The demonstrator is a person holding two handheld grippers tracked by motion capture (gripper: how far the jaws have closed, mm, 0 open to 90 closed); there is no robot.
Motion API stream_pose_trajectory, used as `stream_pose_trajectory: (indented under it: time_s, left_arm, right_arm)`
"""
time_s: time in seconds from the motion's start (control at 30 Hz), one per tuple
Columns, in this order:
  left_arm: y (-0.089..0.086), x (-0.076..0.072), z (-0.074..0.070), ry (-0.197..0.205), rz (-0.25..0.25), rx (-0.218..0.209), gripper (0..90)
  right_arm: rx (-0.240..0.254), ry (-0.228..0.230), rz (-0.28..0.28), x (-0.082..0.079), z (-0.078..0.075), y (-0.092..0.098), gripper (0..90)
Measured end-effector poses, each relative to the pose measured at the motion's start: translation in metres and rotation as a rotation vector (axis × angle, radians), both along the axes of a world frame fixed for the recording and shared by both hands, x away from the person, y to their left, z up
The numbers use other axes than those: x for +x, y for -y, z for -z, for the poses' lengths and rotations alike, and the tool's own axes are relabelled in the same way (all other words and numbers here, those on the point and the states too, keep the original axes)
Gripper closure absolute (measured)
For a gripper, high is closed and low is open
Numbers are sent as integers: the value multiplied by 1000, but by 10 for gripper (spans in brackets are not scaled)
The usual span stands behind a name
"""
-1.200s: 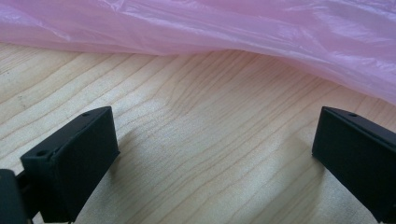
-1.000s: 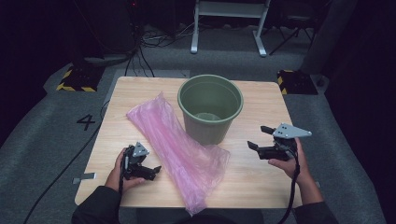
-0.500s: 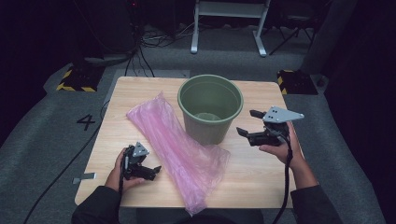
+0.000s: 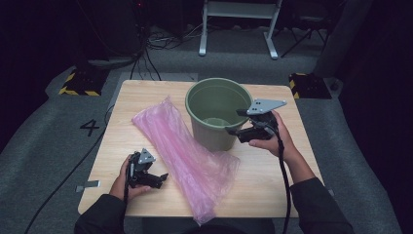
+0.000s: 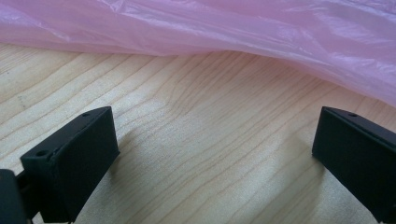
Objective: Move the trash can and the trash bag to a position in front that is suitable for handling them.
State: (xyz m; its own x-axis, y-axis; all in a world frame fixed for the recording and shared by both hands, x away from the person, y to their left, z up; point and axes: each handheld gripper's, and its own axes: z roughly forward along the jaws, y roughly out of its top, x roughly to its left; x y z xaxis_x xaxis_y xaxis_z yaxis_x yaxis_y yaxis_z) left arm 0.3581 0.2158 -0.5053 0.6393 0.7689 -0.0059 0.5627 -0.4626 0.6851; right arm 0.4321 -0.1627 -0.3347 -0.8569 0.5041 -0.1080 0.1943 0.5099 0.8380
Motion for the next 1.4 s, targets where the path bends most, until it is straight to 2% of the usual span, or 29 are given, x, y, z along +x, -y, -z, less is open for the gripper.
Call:
stream_pose_trajectory:
  time_s: [0.1,0.13,0.2,0.37,0.63,0.77,0.83,0.9,0.97,1.03,1.13,1.17,1.3,1.4]
  left_arm:
    - [0,0,0,0,0,0,1]
    - [0,0,0,-1,0,-1,1]
    - [0,0,0,0,0,0,1]
    - [0,0,0,-1,0,0,1]
    - [2,-2,0,1,6,1,3]
    - [6,-5,0,1,19,3,3]
    - [10,-7,0,-1,30,2,3]
    - [14,-9,0,1,47,-1,2]
    - [18,-10,0,1,54,2,3]
    - [21,-12,0,3,64,3,3]
    - [26,-14,0,1,64,3,3]
    - [29,-15,0,1,65,-2,3]
    - [36,-17,0,5,76,4,3]
    - [42,-18,0,9,81,7,3]
  right_arm:
    - [-20,-44,-42,5,4,-8,328]
    - [-43,-34,-43,4,5,-11,363]
    - [-57,-42,-49,5,6,-14,458]
    - [-112,-41,-69,7,4,-19,588]
    - [-169,-20,-90,4,1,-23,721]
    - [-192,-11,-80,1,0,-21,743]
    - [-194,0,-65,-2,0,-20,722]
    - [-181,19,-45,-4,1,-17,576]
    - [-163,31,-18,-8,0,-12,524]
    - [-144,56,-6,-13,-2,-6,414]
    - [-139,95,40,-21,-3,4,318]
    - [-135,118,67,-25,-4,9,296]
    - [-100,154,126,-37,-7,29,253]
    - [-55,156,173,-45,-7,47,242]
